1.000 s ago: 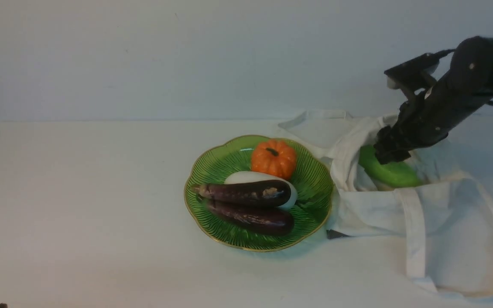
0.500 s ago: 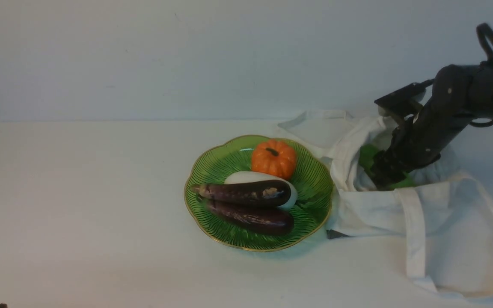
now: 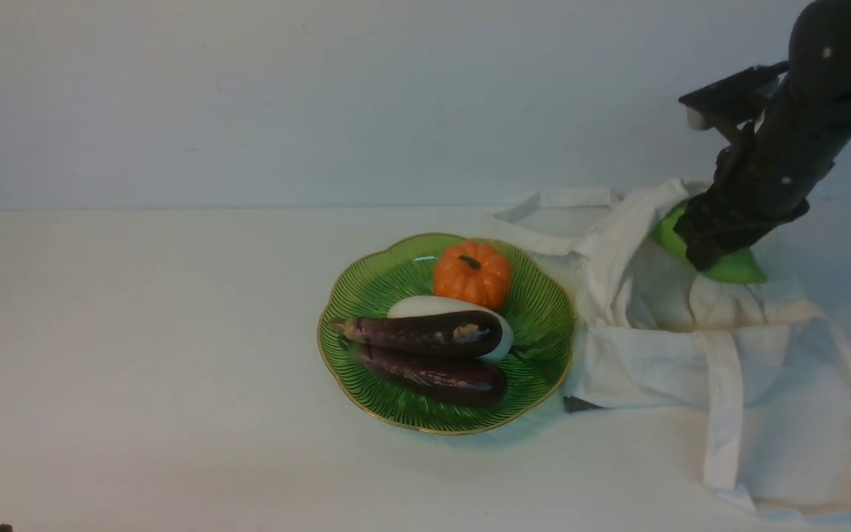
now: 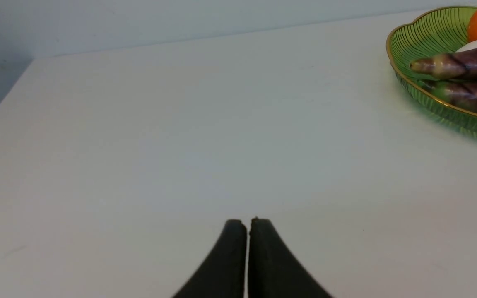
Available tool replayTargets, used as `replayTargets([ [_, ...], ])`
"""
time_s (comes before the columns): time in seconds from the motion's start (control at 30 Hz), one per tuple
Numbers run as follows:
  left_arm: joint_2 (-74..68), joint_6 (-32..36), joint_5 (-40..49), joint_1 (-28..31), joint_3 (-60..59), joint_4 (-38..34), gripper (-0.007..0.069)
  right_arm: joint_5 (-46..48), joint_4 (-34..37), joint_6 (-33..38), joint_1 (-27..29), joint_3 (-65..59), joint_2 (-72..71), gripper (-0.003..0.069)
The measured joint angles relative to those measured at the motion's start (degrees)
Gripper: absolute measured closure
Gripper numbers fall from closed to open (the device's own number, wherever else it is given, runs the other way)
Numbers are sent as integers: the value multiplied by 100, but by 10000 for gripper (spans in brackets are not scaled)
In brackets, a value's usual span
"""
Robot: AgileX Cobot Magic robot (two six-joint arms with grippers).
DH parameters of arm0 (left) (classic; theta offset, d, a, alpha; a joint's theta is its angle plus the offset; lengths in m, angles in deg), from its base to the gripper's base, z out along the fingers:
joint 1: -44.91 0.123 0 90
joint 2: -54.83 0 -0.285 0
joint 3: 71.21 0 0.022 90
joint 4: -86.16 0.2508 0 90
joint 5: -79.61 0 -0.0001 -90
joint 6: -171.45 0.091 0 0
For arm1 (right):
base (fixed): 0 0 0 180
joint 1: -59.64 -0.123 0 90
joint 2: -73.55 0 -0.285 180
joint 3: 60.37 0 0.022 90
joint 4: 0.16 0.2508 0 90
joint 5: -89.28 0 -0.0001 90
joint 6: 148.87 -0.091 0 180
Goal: Take vegetables from cloth bag on white table place on plate.
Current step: 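Take the green vegetable out of the bag and place it on the plate with the right gripper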
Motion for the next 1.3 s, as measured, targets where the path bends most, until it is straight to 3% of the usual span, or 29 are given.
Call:
replayTargets([
  [0.37,0,0,0,0,0,0,629,165,71,-998,0,-6,-1023,293],
  [0.5,0,0,0,0,0,0,629,165,765,-1109,-20,-175,-1532,293],
  [0.63,0,0,0,0,0,0,629,197,1866,-669,-246,-470,-1662,293],
  [0.73,0,0,0,0,0,0,629,30,2576,-201,-779,-557,-1368,293],
  [0.83,0,0,0,0,0,0,629,-474,2796,-6,-1209,-575,-974,293],
  [1.0,0,0,0,0,0,0,629,-1466,2540,81,-1842,-594,-219,293],
  [1.3,0,0,0,0,0,0,629,-2428,1526,227,-1968,-599,306,292],
])
